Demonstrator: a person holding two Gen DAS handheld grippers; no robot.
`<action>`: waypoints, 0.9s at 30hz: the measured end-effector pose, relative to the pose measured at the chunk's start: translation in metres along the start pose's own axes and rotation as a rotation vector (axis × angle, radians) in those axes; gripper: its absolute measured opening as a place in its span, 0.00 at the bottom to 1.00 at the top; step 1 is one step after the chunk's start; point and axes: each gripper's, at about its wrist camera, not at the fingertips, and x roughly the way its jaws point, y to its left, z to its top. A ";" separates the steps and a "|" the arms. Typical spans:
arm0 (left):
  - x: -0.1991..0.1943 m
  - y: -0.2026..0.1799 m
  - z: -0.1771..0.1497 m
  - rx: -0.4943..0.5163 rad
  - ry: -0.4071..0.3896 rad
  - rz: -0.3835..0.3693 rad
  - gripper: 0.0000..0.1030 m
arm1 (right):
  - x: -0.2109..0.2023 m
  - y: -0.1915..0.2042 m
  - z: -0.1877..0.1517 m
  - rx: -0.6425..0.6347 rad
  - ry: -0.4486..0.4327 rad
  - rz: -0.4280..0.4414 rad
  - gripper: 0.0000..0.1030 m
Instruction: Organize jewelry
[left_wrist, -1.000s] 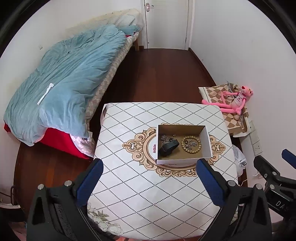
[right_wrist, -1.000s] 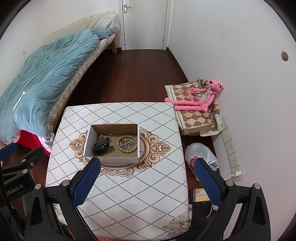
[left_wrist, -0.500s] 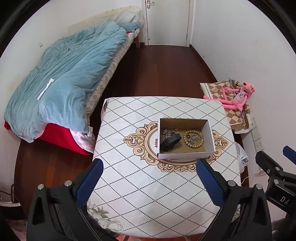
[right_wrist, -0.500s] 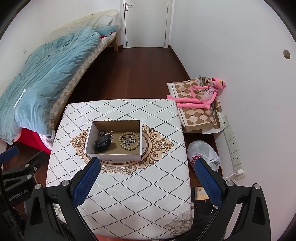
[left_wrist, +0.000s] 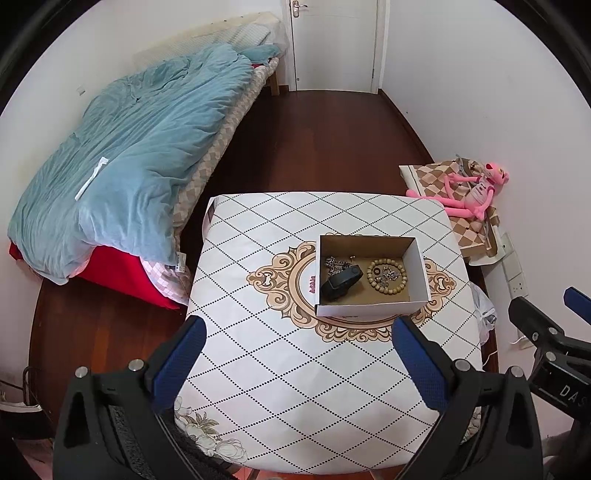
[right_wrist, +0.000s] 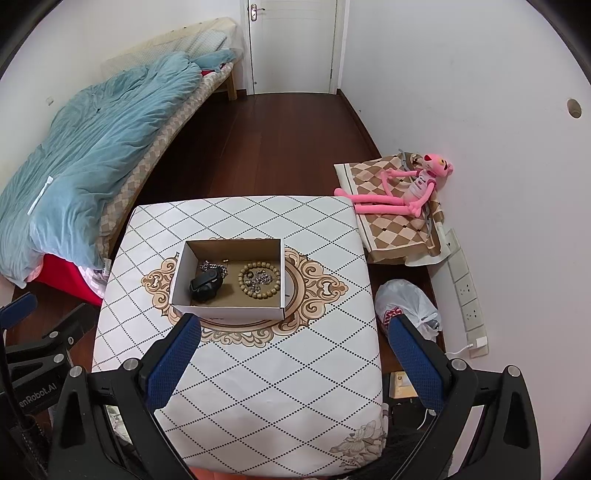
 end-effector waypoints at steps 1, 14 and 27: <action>0.000 0.000 0.000 -0.002 -0.001 0.001 0.99 | 0.000 0.001 0.000 -0.001 0.000 0.001 0.99; -0.007 -0.003 0.002 0.002 -0.012 0.000 0.99 | -0.001 0.002 -0.001 -0.003 0.000 0.004 0.99; -0.007 -0.005 -0.001 0.004 -0.011 -0.004 0.99 | -0.001 0.000 -0.002 -0.004 0.003 0.000 0.99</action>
